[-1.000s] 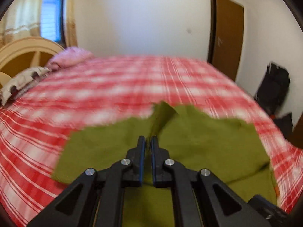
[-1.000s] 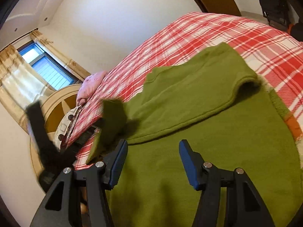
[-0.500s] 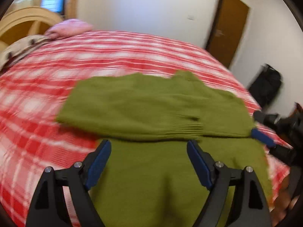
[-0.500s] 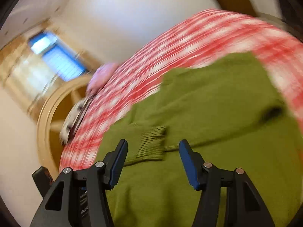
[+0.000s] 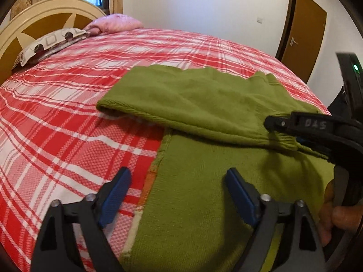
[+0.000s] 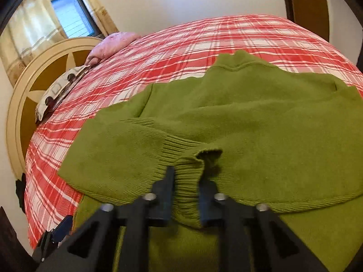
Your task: Fold small clothes
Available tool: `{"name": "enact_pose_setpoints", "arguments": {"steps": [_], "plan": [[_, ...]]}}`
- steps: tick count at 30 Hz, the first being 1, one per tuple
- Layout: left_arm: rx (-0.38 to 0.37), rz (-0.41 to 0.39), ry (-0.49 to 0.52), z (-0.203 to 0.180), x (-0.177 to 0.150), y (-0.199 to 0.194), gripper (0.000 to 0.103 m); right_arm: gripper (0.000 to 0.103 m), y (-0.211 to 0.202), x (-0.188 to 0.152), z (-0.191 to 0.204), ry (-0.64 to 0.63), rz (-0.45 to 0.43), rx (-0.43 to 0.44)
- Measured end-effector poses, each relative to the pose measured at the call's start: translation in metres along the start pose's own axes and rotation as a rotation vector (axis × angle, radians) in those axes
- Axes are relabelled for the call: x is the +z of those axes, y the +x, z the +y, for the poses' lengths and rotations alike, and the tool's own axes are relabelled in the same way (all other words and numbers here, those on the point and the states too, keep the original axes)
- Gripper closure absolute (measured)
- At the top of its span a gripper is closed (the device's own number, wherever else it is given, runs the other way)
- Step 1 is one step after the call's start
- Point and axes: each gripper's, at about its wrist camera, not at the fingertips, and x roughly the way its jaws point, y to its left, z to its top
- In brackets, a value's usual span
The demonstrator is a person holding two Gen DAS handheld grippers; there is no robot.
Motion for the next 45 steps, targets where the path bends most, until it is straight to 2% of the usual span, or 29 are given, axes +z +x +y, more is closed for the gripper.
{"name": "enact_pose_setpoints", "arguments": {"steps": [2, 5, 10, 14, 19, 23, 27, 33, 35, 37, 40, 41, 42, 43, 45], "plan": [[0.014, 0.001, 0.023, -0.006, 0.0, 0.001, 0.008, 0.094, -0.003, 0.002, 0.003, -0.024, 0.001, -0.003], [0.006, -0.003, 0.016, -0.002, 0.002, 0.004, 0.005, 0.095, -0.021, 0.012, 0.015, -0.072, -0.049, -0.003], [-0.034, -0.025, -0.044, 0.008, 0.002, 0.003, 0.005, 0.095, -0.092, 0.05, 0.031, -0.139, -0.225, 0.02], [-0.021, -0.021, -0.036, 0.006, 0.003, 0.004, 0.005, 0.095, -0.139, 0.07, 0.017, -0.161, -0.297, -0.018], [-0.017, -0.019, -0.033, 0.005, 0.003, 0.005, 0.005, 0.095, -0.16, 0.066, -0.038, -0.111, -0.313, -0.128], [0.001, -0.014, -0.021, 0.003, 0.004, 0.007, 0.005, 0.095, -0.142, 0.046, -0.096, -0.038, -0.249, -0.207], [0.016, -0.009, -0.012, 0.002, 0.004, 0.008, 0.005, 0.095, -0.107, 0.026, -0.121, -0.055, -0.16, -0.314], [0.026, -0.006, 0.0, 0.001, 0.004, 0.009, 0.004, 0.095, -0.09, 0.014, -0.145, -0.04, -0.145, -0.341], [0.026, -0.005, 0.001, 0.0, 0.004, 0.009, 0.003, 0.09, -0.089, 0.012, -0.154, -0.008, -0.121, -0.326], [0.027, -0.002, 0.006, 0.0, 0.004, 0.009, 0.002, 0.071, -0.092, 0.008, -0.165, 0.039, -0.092, -0.315], [0.024, 0.002, 0.011, -0.001, 0.004, 0.009, 0.001, 0.067, -0.119, 0.0, -0.19, 0.168, -0.131, -0.28], [0.021, 0.003, 0.013, -0.001, 0.004, 0.009, 0.0, 0.067, -0.129, -0.002, -0.197, 0.212, -0.155, -0.319], [0.021, 0.004, 0.014, -0.002, 0.004, 0.01, 0.0, 0.067, -0.147, -0.006, -0.204, 0.269, -0.197, -0.405], [0.022, 0.006, 0.017, -0.003, 0.004, 0.01, 0.0, 0.067, -0.16, -0.01, -0.205, 0.284, -0.241, -0.441], [0.028, 0.006, 0.02, -0.004, 0.004, 0.011, 0.0, 0.067, -0.173, -0.012, -0.196, 0.226, -0.284, -0.417]]}}
